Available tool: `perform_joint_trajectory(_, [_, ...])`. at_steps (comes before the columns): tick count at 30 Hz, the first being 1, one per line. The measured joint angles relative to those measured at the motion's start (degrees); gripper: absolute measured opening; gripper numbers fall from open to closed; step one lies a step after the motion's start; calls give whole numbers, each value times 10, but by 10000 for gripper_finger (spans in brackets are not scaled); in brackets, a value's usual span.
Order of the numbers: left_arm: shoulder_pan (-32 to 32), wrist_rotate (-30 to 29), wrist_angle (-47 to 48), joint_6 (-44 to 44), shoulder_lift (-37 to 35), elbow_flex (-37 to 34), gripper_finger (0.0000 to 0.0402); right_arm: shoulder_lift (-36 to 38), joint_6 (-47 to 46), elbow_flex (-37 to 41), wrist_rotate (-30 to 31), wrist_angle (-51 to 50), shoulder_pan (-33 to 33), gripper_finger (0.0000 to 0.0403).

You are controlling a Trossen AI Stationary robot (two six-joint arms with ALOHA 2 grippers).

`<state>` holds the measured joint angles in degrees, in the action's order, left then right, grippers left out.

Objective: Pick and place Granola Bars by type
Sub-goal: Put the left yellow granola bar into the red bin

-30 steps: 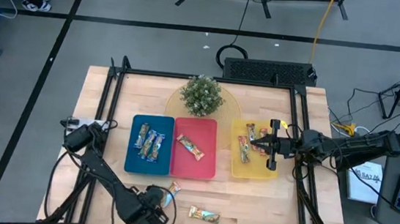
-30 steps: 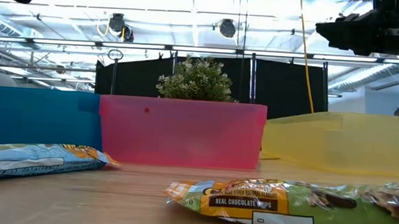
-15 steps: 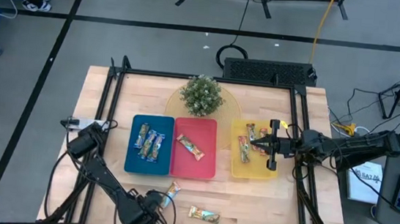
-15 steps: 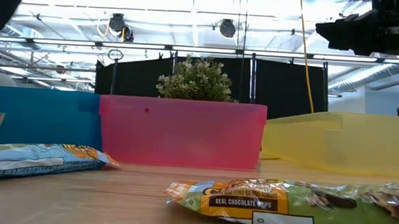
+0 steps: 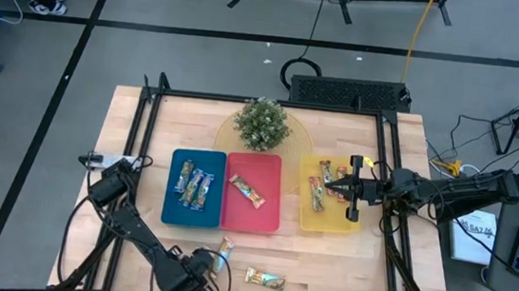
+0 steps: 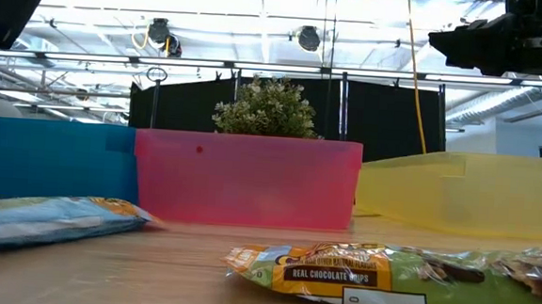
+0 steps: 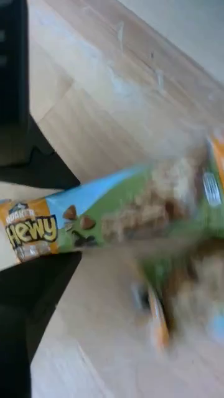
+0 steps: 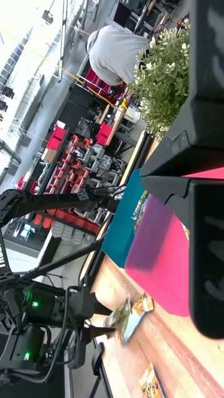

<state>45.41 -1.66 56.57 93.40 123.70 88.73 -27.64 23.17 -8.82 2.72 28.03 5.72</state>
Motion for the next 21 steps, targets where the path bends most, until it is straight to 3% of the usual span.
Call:
perform_joint_trajectory(6, [-3,7,-4,-2,1,0,105,0,0,0,0,0,0,0])
perform_joint_trajectory(13, [-1,1,6,-18,-3,7,111,0,3,0,0,2,0,0])
perform_joint_trajectory(21, [19,-60,64,-27,-32,46,80,-1,-12,0,0,-21,0,0])
